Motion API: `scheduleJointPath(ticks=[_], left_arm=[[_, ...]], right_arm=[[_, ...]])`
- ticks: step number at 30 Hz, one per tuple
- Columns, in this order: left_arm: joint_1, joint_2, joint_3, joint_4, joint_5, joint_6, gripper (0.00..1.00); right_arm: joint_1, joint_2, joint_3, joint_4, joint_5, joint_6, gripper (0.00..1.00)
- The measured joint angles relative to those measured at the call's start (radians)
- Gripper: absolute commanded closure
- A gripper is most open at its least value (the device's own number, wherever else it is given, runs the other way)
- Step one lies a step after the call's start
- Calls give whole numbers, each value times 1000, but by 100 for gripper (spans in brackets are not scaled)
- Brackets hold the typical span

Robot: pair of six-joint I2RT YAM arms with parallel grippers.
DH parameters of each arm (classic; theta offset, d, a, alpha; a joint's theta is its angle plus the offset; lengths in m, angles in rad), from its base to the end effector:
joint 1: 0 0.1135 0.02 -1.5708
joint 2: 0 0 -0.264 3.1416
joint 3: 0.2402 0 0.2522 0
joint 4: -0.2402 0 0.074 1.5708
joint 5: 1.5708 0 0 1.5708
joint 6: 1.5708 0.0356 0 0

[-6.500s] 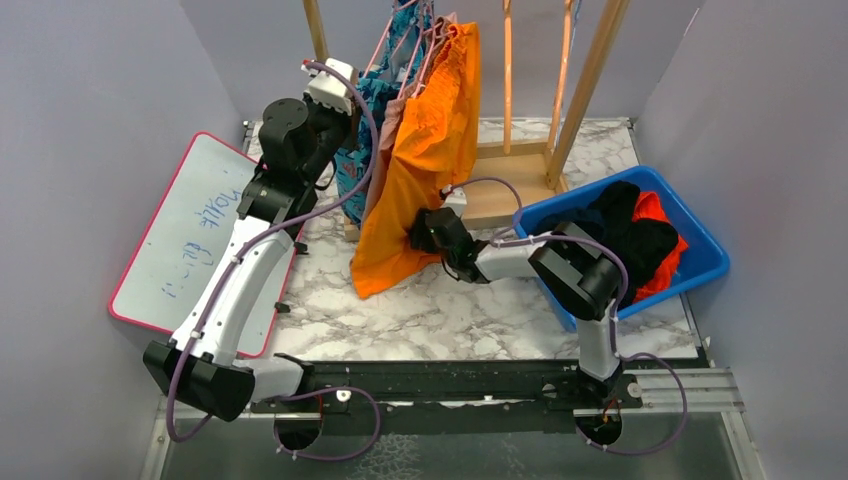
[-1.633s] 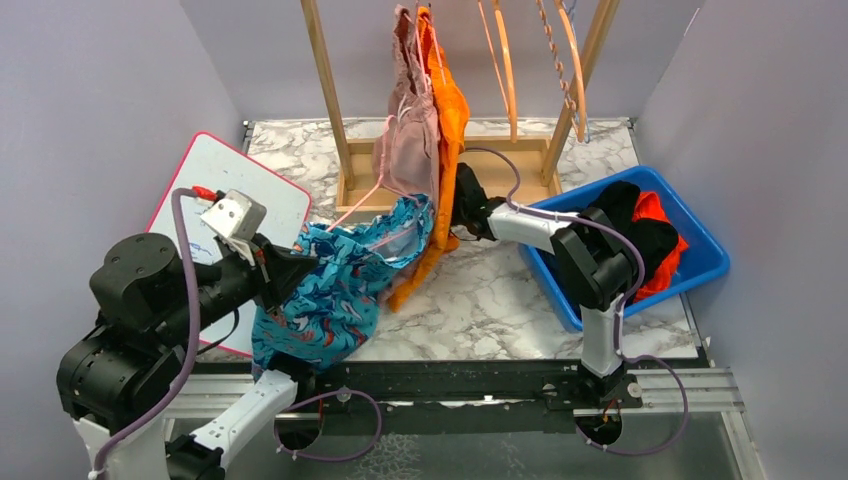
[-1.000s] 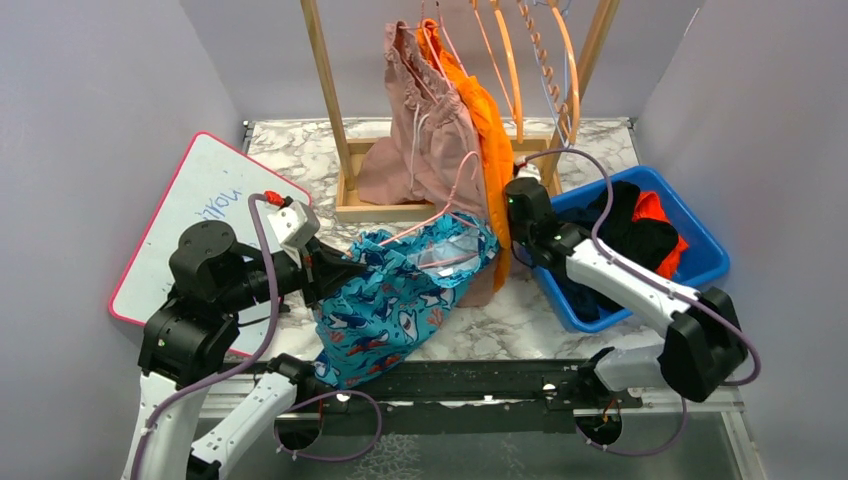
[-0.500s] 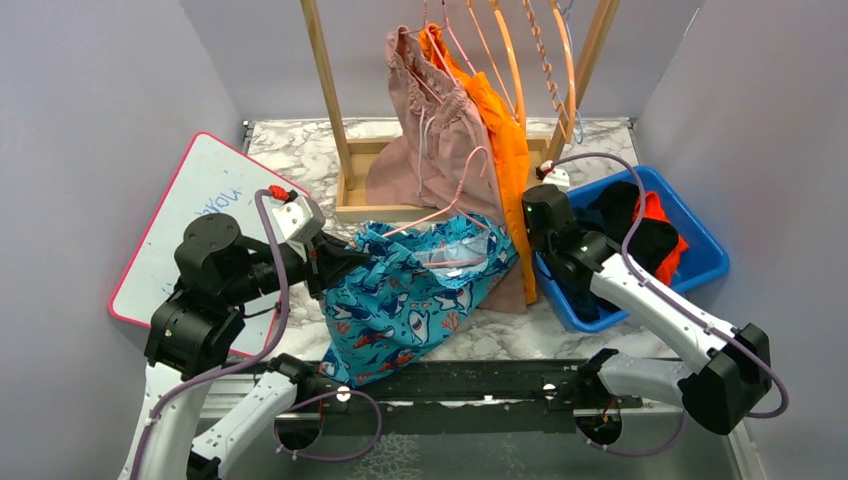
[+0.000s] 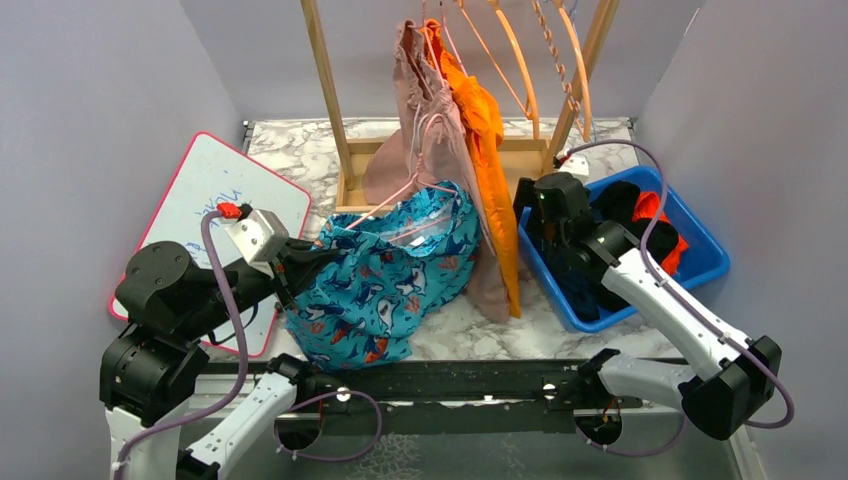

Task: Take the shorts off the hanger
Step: Adjust the shorts on the hanger.

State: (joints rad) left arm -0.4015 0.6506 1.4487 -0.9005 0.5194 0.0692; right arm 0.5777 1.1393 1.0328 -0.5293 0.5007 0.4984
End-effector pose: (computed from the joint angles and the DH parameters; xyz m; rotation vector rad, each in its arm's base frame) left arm 0.0321 -0.0328 0.4800 0.7735 1.5200 -0.6821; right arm 0.2139 0.1190 0.3244 0.1879 2.1115 0.0822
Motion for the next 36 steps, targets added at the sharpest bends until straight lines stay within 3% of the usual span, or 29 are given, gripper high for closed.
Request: scheduleJointPath(ticks=[10,16,20,22,26,30,36], left_arm=[[0,-3,44,-58,-93,8,100],[0,-4,44,-82,-119,19,100],[0,-3,43,-82,-120,19,100],[0,-4,42,-82,-120,19,100],[0,-4,36,-82,-119,19,100],[0,-3,23,-84,-119,18,100],[0,-3,23,-85,-119,17,100]], right_arm=[[-3,-150,16,-68,-185,-39,28],[-5,-258,-62,-22,-542,-61,44],[-5,-155,-150,80,-784,-30,46],[-2,-40,-159,135,-834,-20,58],[2,117,-136,228,-764,-6,66],[18,192,-113,470,-587,-32,68],[24,519,185,727,-481,-107,62]])
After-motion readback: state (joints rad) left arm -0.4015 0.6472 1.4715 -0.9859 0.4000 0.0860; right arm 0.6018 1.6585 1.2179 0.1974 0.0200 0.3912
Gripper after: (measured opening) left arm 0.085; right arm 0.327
